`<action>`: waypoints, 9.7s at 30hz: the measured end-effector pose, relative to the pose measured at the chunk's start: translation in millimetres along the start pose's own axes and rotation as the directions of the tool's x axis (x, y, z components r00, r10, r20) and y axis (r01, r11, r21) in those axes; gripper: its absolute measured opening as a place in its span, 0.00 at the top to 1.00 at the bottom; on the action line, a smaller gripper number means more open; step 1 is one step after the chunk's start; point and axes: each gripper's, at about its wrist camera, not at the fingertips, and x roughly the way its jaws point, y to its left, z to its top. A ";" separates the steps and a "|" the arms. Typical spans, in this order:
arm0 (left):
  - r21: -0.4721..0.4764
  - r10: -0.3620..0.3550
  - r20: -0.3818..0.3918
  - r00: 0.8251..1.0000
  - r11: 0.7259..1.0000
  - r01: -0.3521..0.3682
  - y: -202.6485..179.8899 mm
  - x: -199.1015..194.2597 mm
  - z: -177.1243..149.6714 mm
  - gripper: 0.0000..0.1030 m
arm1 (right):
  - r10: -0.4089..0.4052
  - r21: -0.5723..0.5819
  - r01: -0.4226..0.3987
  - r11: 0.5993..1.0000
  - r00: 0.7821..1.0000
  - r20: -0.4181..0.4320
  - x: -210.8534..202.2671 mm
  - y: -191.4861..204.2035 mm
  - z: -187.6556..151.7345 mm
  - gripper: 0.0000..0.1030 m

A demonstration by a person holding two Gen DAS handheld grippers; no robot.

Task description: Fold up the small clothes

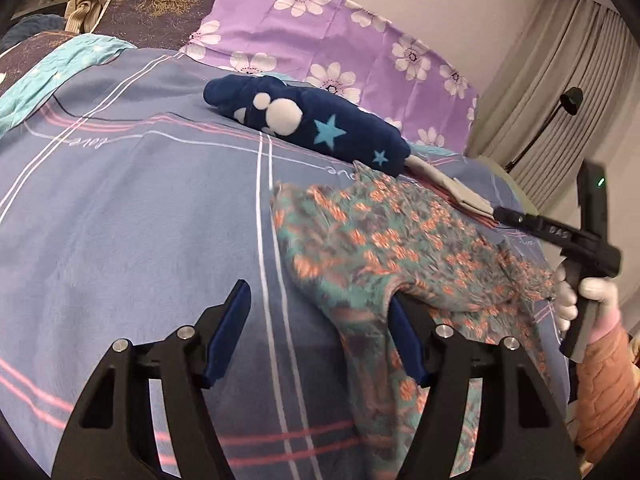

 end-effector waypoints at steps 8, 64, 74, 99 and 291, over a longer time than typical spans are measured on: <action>0.004 -0.132 -0.037 0.991 0.991 0.133 8.5 3.2 5.7 0.34 | 0.072 -0.212 -0.090 0.973 0.993 -0.091 26.7 100.4 26.6 0.53; 0.356 0.224 0.097 0.970 0.902 -0.244 -66.6 -20.5 7.2 0.62 | 0.060 0.351 -0.057 0.935 0.998 0.003 -17.7 -156.5 -110.5 0.72; 0.394 0.252 -0.111 0.961 0.899 -0.190 -109.9 92.0 -24.7 0.57 | 0.003 0.443 -0.071 0.894 0.988 0.152 -76.8 -203.5 -144.7 0.74; 0.371 0.215 -0.115 0.970 0.915 -0.159 -105.2 91.1 -29.3 0.51 | -0.326 0.948 -0.188 0.256 0.907 0.268 -163.1 -448.4 -233.4 0.94; 0.103 -0.247 -0.200 0.948 0.957 0.271 -61.7 -136.5 -212.1 0.98 | 0.265 0.363 -0.261 0.895 0.963 0.039 -220.1 -135.8 -343.3 0.97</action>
